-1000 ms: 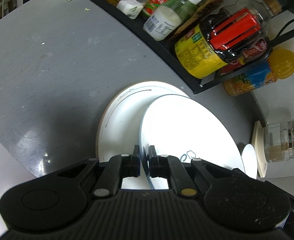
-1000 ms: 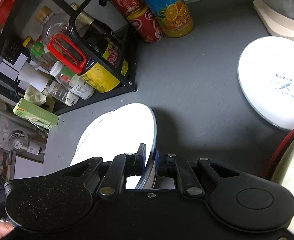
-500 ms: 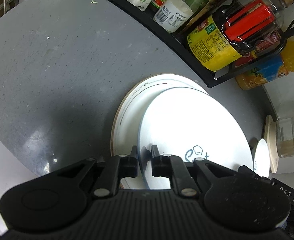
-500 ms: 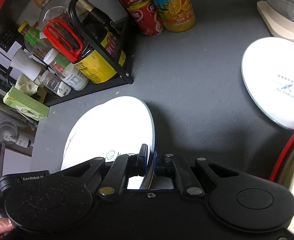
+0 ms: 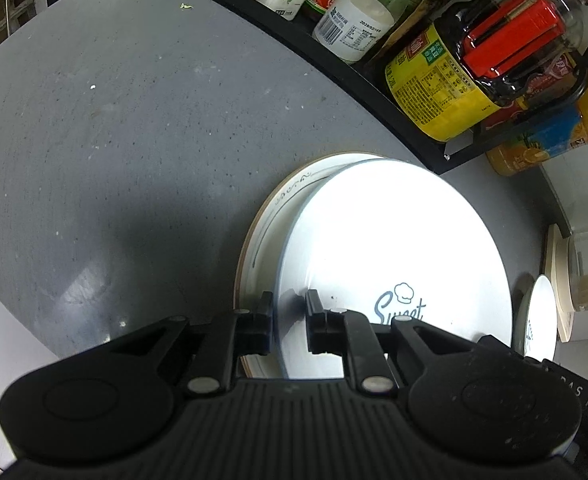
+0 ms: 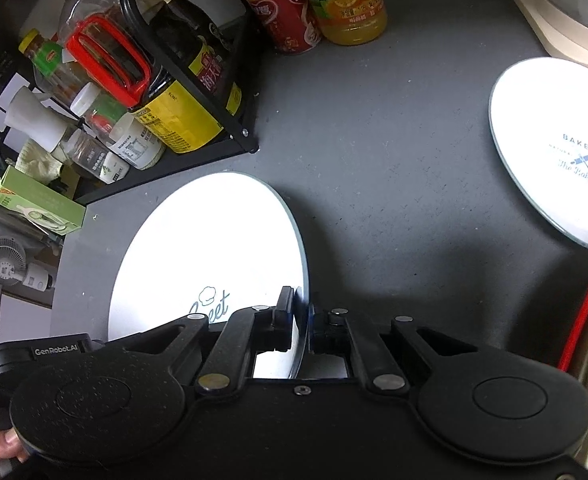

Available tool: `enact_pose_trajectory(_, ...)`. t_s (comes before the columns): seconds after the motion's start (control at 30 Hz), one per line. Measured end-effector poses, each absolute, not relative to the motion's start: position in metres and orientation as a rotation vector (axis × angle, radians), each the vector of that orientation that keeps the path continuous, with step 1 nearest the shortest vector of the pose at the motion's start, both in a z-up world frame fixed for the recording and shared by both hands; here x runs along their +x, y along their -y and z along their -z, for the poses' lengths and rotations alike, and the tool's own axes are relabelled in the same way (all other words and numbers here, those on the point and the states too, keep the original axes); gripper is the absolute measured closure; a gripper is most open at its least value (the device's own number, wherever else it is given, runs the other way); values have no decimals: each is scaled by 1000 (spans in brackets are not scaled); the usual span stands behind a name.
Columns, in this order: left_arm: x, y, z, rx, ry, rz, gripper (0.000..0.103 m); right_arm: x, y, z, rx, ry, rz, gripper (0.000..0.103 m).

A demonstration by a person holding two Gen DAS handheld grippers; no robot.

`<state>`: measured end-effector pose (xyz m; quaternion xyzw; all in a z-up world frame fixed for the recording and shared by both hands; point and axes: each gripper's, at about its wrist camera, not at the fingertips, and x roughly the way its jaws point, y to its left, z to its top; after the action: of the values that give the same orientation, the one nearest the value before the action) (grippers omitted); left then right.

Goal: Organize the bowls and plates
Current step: 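Lower the 'Sweet' plate onto the gold-rimmed plate and open both grippers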

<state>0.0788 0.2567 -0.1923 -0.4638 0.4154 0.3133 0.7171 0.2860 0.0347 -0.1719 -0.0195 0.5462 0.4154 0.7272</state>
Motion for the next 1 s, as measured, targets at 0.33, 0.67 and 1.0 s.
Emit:
enact_pose_trajectory(0.33,83,-256,183,-952,-983,-670,90,286,-37,176,-40,-1215,-908,96)
enact_pose_trajectory(0.67,82,-261,157,-815,-954,-713,89,287,-42,184,-47,-1236,-900,93)
enact_pose_trajectory(1.0,77,-266,157,-830,-971,-734,89,293,-28,151,36,-1182,-939,79)
